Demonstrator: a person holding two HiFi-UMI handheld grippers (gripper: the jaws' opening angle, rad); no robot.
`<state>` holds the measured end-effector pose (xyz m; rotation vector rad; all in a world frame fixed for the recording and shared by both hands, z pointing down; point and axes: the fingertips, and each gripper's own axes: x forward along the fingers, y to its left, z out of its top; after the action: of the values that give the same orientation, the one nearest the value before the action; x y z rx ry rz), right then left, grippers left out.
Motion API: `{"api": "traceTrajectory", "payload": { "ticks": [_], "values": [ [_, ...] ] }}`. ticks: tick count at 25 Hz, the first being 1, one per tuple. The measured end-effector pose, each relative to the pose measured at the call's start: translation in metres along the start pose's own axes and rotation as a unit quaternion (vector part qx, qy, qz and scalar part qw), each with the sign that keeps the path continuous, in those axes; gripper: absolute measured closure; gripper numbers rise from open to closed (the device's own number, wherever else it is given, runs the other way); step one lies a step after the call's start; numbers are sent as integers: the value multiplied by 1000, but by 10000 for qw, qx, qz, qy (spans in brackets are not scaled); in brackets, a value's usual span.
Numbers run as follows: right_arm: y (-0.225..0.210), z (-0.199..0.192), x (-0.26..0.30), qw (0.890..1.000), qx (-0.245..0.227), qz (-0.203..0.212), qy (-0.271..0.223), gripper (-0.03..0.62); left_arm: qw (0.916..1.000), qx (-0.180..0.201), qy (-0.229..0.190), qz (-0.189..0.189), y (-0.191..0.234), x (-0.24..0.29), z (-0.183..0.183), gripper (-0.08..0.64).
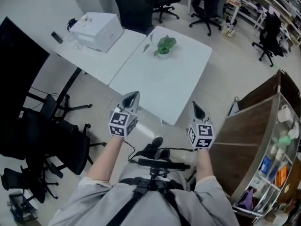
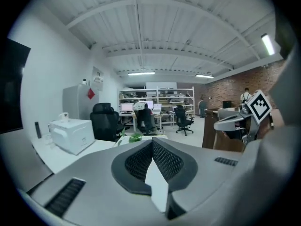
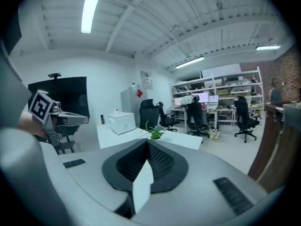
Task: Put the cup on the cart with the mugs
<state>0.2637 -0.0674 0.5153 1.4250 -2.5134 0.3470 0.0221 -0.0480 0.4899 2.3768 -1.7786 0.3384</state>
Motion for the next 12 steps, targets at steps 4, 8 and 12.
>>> {"api": "traceTrajectory", "payload": {
  "ticks": [4,8,12],
  "values": [
    [52,12,29,9977,-136,659,59,583,9979,-201,75,619,39,-40,-17,558],
    [101,15,55,9918,-409,1204,115,583,9933,-367,66,1091,78,-70,-30,558],
    [152,23,84,9846,-631,1627,147,583,9885,-516,14,1422,122,-93,-38,558]
  ]
}}
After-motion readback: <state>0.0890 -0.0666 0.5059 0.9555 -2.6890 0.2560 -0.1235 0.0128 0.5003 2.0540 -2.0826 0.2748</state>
